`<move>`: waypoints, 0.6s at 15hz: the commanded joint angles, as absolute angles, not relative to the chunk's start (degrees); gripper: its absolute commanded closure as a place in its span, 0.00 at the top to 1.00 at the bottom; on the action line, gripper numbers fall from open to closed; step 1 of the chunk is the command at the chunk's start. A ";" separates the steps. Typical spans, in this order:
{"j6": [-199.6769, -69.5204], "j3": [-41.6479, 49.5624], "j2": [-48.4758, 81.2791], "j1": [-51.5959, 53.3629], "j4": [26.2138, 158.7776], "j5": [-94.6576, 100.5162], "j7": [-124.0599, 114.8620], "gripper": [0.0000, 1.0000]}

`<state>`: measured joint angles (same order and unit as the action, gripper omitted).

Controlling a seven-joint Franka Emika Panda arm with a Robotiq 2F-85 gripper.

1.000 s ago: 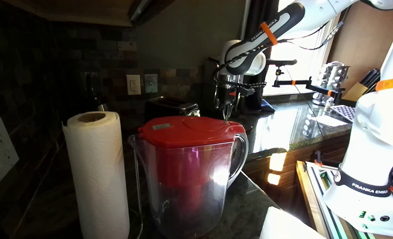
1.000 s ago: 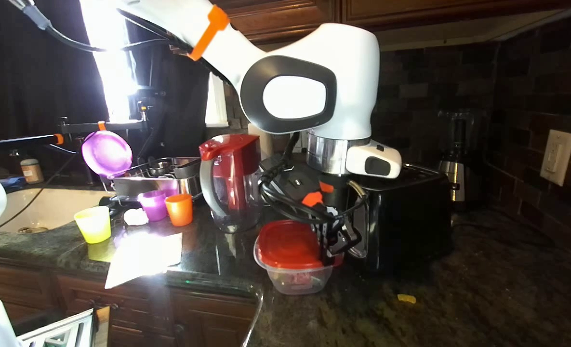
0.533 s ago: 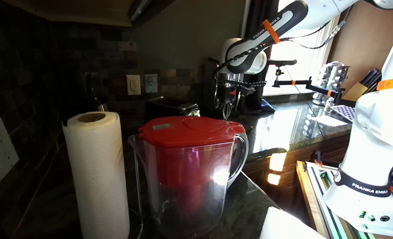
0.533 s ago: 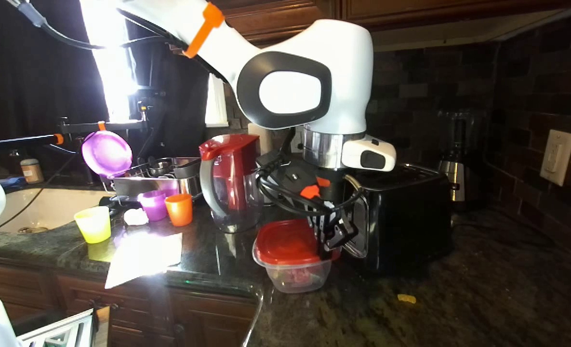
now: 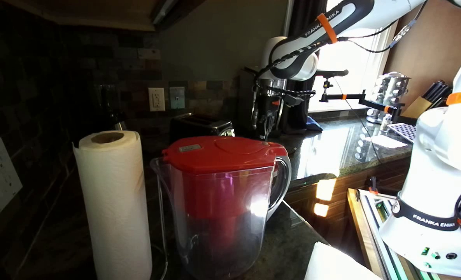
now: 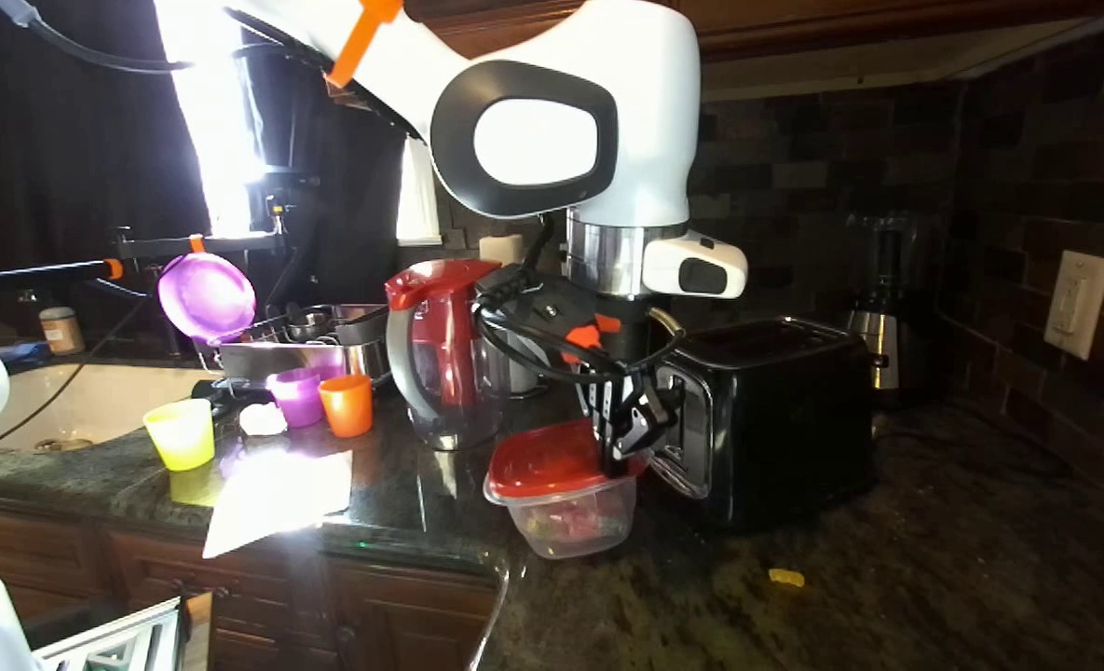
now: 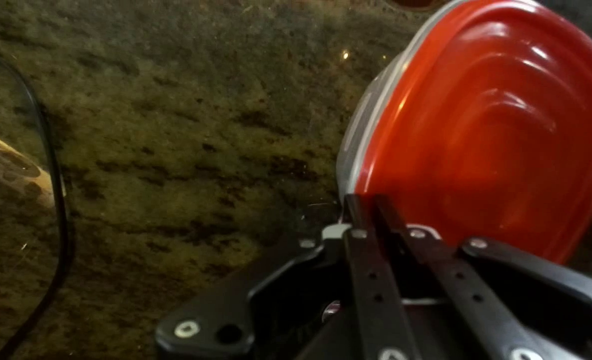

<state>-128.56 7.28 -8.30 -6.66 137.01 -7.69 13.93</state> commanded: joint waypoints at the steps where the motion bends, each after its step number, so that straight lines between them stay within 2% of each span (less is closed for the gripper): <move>1: -127.45 7.75 -8.71 -6.35 137.60 -8.00 13.71 0.02; 6: -125.66 8.09 -7.31 -6.23 137.32 -9.94 16.20 0.02; 7: -126.33 8.20 -7.71 -6.34 137.59 -9.87 17.30 0.34; 8: -125.84 8.50 -8.06 -6.34 137.60 -10.30 19.78 0.34; 9: -126.13 8.86 -8.51 -6.46 137.86 -10.33 22.12 0.40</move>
